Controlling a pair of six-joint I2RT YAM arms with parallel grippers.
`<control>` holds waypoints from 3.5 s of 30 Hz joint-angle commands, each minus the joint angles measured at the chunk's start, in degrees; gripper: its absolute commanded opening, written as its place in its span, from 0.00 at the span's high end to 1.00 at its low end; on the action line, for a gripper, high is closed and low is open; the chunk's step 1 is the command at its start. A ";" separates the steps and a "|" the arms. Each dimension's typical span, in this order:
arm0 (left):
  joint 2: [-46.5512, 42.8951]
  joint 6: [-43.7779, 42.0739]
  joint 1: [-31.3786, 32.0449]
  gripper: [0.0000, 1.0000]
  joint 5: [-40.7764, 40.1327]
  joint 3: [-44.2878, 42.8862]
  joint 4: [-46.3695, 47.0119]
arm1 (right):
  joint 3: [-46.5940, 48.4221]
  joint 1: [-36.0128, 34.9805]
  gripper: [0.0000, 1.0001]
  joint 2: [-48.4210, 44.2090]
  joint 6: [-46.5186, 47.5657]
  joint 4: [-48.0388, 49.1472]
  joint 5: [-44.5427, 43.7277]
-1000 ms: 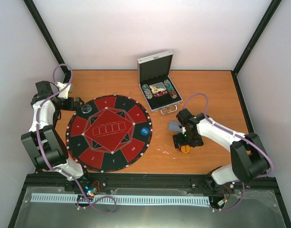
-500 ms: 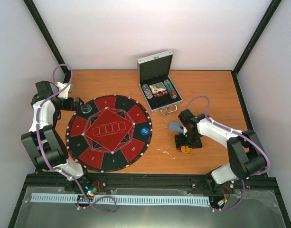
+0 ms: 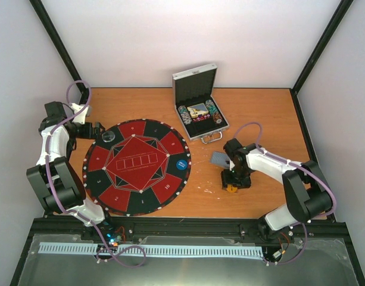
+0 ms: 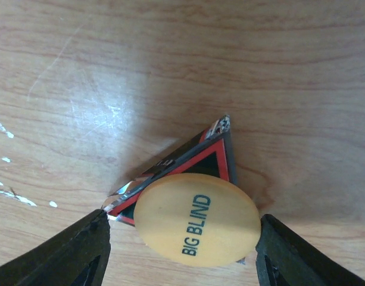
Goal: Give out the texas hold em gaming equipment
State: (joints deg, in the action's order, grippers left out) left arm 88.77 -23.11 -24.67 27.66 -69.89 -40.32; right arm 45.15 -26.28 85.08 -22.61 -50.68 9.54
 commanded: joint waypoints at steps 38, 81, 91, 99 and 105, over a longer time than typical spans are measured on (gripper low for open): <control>-1.05 -0.82 0.13 0.00 1.50 -1.37 -0.28 | 7.21 0.12 0.56 -3.14 0.26 -6.04 -6.23; 6.33 -6.47 35.26 0.01 -8.04 7.98 7.55 | 20.24 -16.03 0.29 -1.35 2.45 6.12 -9.76; 13.37 -6.09 41.79 0.15 -15.35 9.58 13.72 | 17.52 -14.94 0.27 -3.04 2.59 5.76 -11.06; 15.31 -5.20 43.39 0.35 -15.86 10.23 14.68 | 18.30 -14.76 0.27 -1.77 3.36 5.25 -11.53; 14.70 -6.63 43.50 0.44 -15.04 12.52 13.00 | 18.46 -14.71 0.27 -1.58 3.59 4.94 -11.55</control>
State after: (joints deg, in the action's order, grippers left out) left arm 102.91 -28.08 18.33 13.15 -59.00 -26.09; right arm 62.83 -41.36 82.89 -19.33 -45.28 -0.91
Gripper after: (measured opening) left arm 0.580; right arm 0.725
